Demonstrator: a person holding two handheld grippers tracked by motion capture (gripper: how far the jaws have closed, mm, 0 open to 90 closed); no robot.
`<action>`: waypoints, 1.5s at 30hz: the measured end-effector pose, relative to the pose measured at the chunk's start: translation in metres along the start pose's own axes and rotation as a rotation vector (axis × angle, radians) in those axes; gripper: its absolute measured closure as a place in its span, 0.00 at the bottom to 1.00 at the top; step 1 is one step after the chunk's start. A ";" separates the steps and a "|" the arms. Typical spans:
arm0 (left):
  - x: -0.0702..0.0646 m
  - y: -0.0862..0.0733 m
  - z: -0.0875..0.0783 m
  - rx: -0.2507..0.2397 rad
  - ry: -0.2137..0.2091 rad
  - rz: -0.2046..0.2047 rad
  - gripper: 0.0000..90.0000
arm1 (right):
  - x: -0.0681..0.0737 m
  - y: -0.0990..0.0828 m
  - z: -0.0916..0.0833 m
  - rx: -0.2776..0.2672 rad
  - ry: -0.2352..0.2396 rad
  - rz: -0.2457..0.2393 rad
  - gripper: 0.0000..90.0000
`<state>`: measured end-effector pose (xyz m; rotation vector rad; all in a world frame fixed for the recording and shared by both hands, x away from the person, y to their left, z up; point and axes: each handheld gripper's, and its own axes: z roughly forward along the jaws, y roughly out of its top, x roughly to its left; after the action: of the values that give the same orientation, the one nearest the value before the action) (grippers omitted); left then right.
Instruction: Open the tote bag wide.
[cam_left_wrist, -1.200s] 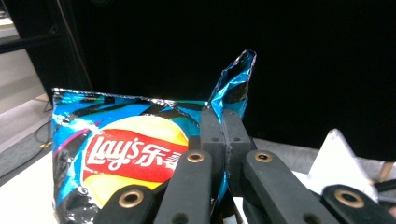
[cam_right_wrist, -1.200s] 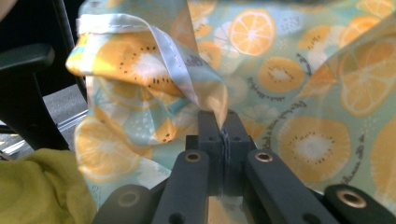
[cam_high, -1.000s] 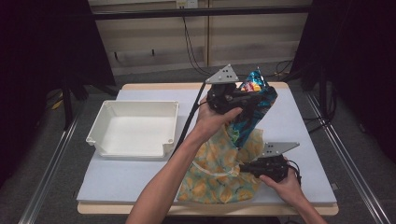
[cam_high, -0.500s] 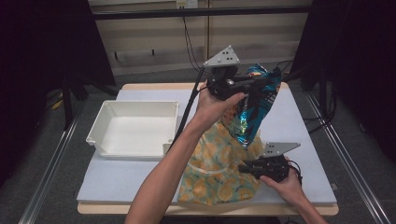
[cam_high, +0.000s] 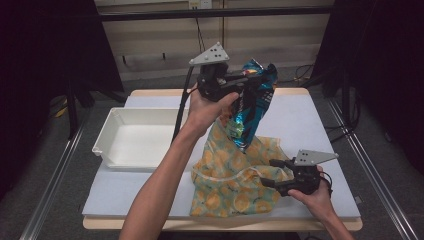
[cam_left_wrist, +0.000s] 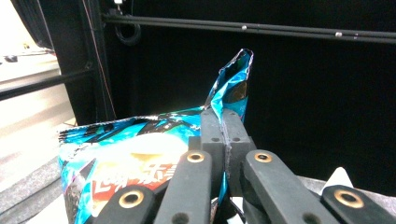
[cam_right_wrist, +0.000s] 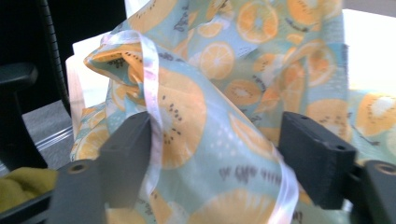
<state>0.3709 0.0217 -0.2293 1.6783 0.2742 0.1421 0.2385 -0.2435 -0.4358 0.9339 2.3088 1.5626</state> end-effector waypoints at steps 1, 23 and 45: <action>0.000 0.001 -0.003 0.000 0.004 0.004 1.00 | 0.000 0.000 -0.001 -0.005 -0.011 0.000 0.23; 0.026 -0.010 -0.062 0.016 0.136 -0.016 1.00 | 0.002 -0.014 -0.040 -0.099 -0.122 0.051 0.09; 0.053 -0.041 -0.116 0.032 0.248 -0.078 1.00 | 0.004 -0.030 -0.051 -0.097 -0.160 0.084 0.07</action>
<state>0.3889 0.1515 -0.2585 1.6791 0.5297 0.2896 0.1989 -0.2873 -0.4401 1.1018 2.0919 1.5548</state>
